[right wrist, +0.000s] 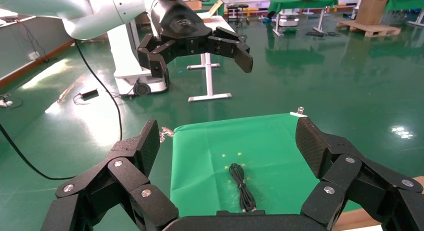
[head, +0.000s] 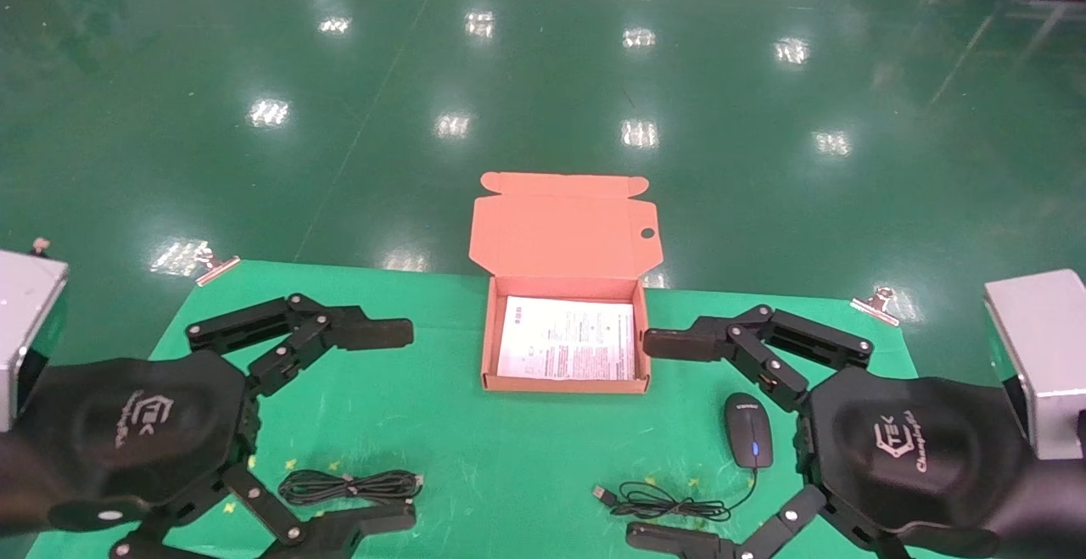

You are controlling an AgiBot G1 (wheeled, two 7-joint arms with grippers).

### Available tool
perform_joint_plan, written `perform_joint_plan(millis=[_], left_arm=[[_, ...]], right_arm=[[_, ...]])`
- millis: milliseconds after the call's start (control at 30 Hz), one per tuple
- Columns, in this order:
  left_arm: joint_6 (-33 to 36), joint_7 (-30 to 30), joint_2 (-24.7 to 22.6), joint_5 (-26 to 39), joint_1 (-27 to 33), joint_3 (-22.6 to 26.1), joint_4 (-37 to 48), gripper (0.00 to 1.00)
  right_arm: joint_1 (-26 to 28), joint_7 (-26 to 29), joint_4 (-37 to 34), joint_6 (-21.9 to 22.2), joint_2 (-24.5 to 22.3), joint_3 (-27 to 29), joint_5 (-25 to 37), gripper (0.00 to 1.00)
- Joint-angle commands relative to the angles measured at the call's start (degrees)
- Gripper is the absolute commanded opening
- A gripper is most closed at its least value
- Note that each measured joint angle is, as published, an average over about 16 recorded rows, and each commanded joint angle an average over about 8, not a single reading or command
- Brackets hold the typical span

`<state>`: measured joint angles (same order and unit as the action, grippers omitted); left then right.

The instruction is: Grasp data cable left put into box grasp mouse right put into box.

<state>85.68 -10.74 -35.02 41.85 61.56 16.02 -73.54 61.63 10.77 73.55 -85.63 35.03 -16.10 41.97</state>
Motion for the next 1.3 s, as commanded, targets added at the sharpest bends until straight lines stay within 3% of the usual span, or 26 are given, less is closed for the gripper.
perform_joint_plan(millis=[33, 633, 833, 1033, 1300], left_arm=[[0.00, 0.00, 0.00, 0.00, 0.00, 0.00, 0.00, 1.00], [0.00, 0.01, 0.02, -0.04, -0.01, -0.04, 0.02, 1.00], [-0.85, 0.08, 0.09, 3.47, 1.09, 1.10, 0.22, 1.00], [-1.93, 0.53, -0.07, 12.03, 4.50, 3.91, -0.19, 1.00], [-3.01, 3.44, -1.99, 28.39, 11.17, 9.13, -3.16, 1.00]], right_arm=[[0.00, 0.00, 0.00, 0.00, 0.00, 0.00, 0.00, 1.00], [-0.01, -0.01, -0.02, 0.02, -0.02, 0.00, 0.03, 1.00], [0.75, -0.19, 0.32, 0.14, -0.65, -0.71, 2.59, 1.00], [5.18, -0.42, 2.24, -1.51, -1.39, -4.38, 12.18, 1.00], [19.43, -4.42, 3.93, -4.49, 2.85, -16.93, 33.60, 1.00]])
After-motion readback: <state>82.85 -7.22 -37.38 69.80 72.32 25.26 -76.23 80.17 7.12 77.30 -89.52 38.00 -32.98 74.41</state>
